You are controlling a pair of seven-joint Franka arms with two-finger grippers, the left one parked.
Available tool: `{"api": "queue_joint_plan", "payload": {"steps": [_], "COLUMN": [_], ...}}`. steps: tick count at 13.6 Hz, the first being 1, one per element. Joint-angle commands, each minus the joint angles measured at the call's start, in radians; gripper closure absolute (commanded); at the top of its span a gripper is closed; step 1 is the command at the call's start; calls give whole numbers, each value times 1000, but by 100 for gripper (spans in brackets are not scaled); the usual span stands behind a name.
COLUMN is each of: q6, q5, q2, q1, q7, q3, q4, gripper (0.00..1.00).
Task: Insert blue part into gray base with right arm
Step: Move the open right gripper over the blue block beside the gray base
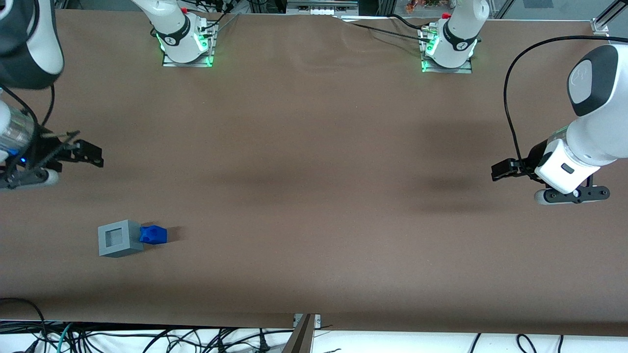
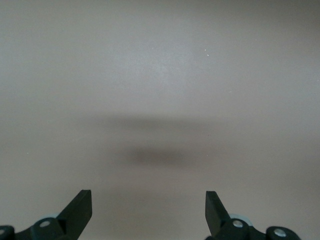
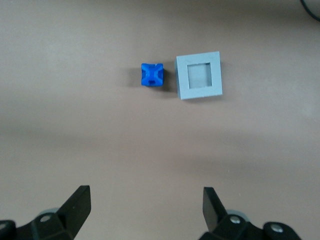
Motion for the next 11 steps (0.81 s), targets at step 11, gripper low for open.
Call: {"api": "queue_joint_plan", "payload": {"steps": [11], "q6": [551], "q5": [20], "q2": [385], "q1": [25], "q7": [59], "q3": [11], "q4": [0], "gripper": [1]}}
